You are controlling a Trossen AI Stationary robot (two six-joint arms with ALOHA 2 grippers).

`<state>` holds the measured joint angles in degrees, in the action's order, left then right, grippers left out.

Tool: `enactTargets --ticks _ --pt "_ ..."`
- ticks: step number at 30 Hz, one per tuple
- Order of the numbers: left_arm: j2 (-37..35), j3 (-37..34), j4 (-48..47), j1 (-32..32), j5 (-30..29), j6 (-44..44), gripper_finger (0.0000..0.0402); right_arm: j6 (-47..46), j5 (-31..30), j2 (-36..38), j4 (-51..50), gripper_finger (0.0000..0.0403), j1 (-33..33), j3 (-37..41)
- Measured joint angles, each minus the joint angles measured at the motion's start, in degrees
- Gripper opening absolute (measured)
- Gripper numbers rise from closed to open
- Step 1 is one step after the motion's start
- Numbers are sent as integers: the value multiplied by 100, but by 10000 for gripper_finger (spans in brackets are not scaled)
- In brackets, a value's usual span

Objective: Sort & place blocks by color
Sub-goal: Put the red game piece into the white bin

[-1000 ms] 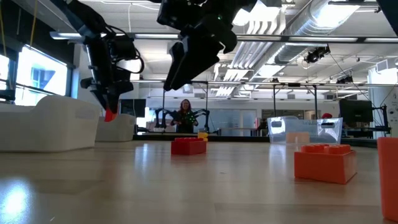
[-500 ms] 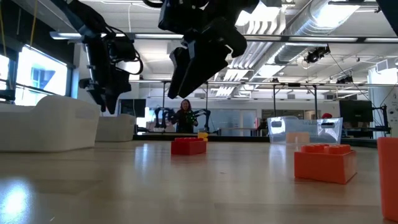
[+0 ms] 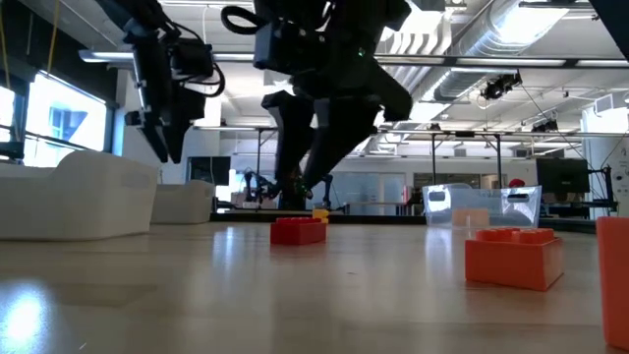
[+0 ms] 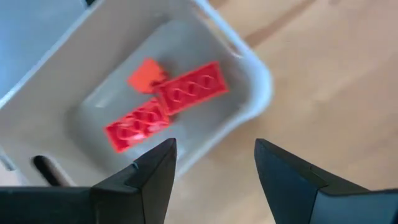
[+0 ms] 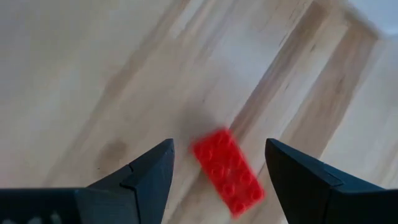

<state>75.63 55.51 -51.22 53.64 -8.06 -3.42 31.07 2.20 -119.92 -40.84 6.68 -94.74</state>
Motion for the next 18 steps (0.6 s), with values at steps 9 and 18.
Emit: enactTargets --ticks 9,18 --pt "-539 0 -432 -672 754 -107 204 508 -373 -103 27 238 17 -2" --pt "-1001 0 -661 -1588 964 -544 203 842 -768 -221 -96 238 -33 -2"
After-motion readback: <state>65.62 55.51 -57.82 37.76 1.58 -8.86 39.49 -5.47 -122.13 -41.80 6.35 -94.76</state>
